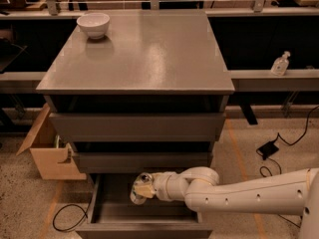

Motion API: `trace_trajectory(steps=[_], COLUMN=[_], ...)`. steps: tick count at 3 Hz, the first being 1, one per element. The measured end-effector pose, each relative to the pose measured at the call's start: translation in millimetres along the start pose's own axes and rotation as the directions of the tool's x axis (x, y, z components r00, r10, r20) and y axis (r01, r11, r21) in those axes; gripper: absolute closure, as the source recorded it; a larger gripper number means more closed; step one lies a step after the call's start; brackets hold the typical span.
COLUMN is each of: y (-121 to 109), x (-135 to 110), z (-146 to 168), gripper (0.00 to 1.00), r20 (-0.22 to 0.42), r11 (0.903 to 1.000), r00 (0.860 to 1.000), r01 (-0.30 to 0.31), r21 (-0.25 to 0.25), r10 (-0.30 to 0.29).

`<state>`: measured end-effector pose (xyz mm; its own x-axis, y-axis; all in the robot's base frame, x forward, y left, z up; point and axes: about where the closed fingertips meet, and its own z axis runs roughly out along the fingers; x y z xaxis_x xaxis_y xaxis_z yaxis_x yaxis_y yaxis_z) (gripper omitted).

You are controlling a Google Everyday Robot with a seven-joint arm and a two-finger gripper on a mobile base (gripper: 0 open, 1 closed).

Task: Place 7up can into bottom drawer

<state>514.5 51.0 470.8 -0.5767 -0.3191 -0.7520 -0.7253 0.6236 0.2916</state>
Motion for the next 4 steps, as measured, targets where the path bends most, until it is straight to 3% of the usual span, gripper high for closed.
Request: trace_trajectory(steps=[2, 4], y=[1, -11], x=[36, 70], z=[58, 99], gripper=[1.0, 1.0], r20=[0.041, 0.139], r11=[0.9884, 0.9778], r00=[0.994, 0.978], r01=[0.103, 0.172], r21=[-0.112, -0.119], r10=[-0.099, -0.155])
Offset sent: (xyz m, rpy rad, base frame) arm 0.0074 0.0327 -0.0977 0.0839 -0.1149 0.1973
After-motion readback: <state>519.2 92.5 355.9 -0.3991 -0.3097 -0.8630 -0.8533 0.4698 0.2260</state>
